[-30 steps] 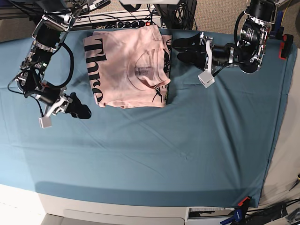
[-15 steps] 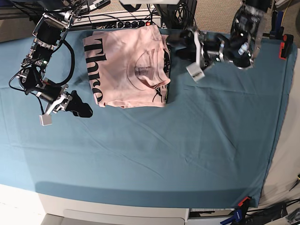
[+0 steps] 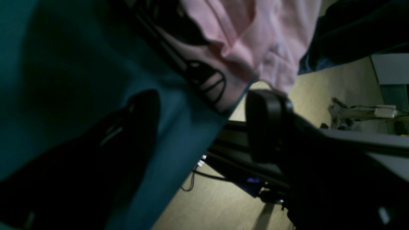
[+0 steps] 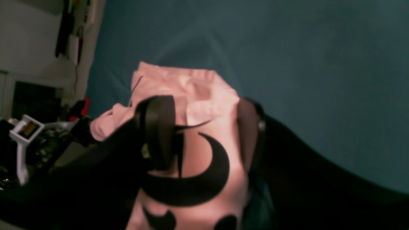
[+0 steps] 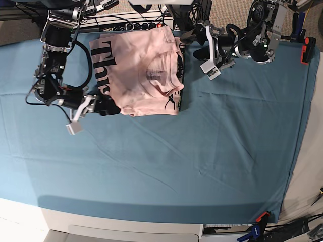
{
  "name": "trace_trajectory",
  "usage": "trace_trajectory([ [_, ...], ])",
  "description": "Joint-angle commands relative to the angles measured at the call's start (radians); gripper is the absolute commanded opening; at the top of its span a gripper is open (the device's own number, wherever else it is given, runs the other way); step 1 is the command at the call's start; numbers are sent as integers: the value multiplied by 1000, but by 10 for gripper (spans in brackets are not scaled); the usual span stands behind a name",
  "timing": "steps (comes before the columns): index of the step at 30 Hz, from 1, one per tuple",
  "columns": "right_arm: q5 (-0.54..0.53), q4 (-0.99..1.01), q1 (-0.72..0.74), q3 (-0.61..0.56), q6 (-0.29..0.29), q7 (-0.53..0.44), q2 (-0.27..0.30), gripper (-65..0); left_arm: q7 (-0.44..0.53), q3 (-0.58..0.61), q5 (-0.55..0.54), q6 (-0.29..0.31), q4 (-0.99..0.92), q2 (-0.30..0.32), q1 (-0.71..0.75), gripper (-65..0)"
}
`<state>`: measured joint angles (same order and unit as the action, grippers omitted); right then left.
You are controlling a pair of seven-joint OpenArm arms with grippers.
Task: Fold the T-shirt properly
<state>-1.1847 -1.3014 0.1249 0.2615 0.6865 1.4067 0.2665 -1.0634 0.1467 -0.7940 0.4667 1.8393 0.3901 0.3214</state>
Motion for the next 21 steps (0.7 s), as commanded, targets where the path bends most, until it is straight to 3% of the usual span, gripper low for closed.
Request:
trace_trajectory([
  [1, -10, -12, 19, -11, 10, -10, 13, -332, -155, 5, 148, -52, -23, 11, 31, -206],
  [8, 4, -12, 19, -23, 10, -10, 14, -338, -155, 5, 148, -52, -23, -19, 31, -206],
  [10, 18, -12, 19, -23, 10, -10, 14, -421, -154, 5, 148, -52, -23, -28, 31, -206],
  [13, 55, -12, 19, -23, 10, -10, 14, -650, -147, 5, 154, -52, -23, -30, 31, -206],
  [21, 60, -12, 19, -23, 9, -10, 13, -650, -139, 5, 200, -79, -23, -42, 35, -206],
])
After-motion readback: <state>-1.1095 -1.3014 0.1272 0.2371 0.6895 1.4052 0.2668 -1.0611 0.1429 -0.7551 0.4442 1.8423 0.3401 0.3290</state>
